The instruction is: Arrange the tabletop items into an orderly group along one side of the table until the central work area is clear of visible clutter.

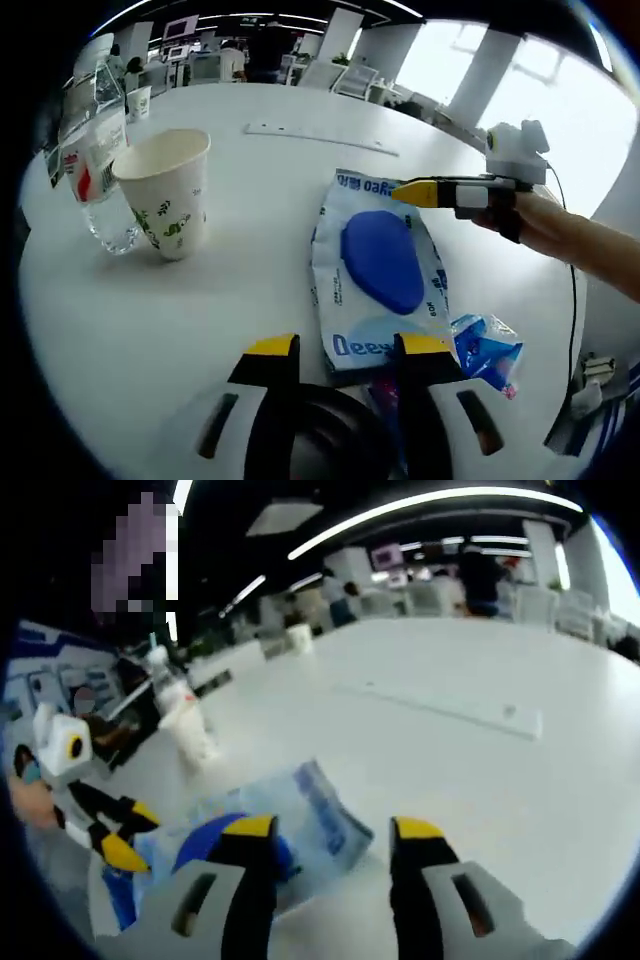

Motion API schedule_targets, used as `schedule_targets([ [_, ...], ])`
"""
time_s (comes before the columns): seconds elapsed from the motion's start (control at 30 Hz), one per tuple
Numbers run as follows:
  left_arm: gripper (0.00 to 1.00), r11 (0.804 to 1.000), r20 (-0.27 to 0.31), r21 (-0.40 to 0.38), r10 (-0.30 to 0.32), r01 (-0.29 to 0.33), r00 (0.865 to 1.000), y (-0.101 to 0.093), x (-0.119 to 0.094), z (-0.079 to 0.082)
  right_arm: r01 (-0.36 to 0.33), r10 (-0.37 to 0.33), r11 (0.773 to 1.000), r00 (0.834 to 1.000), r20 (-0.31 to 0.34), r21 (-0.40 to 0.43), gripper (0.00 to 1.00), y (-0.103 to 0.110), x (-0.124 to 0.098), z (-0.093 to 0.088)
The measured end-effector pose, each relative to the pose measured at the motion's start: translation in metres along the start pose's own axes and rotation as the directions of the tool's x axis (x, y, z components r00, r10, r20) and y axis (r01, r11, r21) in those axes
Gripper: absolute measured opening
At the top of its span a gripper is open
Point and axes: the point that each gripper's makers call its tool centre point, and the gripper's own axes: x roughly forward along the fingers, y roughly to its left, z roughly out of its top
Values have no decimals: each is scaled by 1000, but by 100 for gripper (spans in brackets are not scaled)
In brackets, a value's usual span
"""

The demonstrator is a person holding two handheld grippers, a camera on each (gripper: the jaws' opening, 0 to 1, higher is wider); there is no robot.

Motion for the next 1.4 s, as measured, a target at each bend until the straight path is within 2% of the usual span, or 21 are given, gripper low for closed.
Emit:
schedule_targets([
  [0.13, 24, 1000, 4, -12, 7, -7, 1000, -2, 0, 0, -1, 1, 1000, 1000, -4, 1, 28, 1, 0, -2],
  [0.23, 19, 1000, 4, -8, 27, -27, 1000, 4, 0, 1, 7, -8, 999, 1000, -22, -34, 18, 0, 0, -6],
  [0.3, 14, 999, 8, -17, 32, -32, 999, 7, -2, 2, 3, -4, 999, 1000, -22, -48, 7, 0, -2, -6],
  [0.37, 11, 999, 16, -27, 35, -34, 999, 10, -4, 4, -3, 2, 999, 1000, -16, -42, 5, 2, -3, -5],
  [0.43, 7, 999, 19, -26, 38, -38, 999, 11, -4, 5, -8, 6, 997, 1000, -23, -74, 2, 6, -4, -5],
  [0.5, 0, 999, 32, -2, 39, -39, 999, 11, -6, 9, -12, 10, 998, 1000, -19, -68, 0, 8, -6, -4],
  [0.73, 0, 998, 48, 20, 60, -61, 997, 12, -10, 15, 12, -12, 999, 1000, 3, -31, 0, 11, -18, 0],
  [1.03, 0, 991, 76, 113, 70, -78, 995, 16, -16, 36, 40, -42, 999, 995, 88, 33, 0, 18, -40, 13],
  [1.17, 0, 980, 85, 173, 80, -94, 993, 17, -19, 44, 51, -57, 997, 993, 104, 51, 0, 22, -48, 12],
  [1.3, 0, 968, 67, 231, 83, -97, 994, 19, -16, 46, 66, -73, 996, 991, 114, 68, 0, 24, -55, 8],
  [1.4, 0, 965, 76, 243, 85, -101, 993, 19, -17, 51, 69, -79, 994, 989, 126, 86, 0, 25, -59, 7],
])
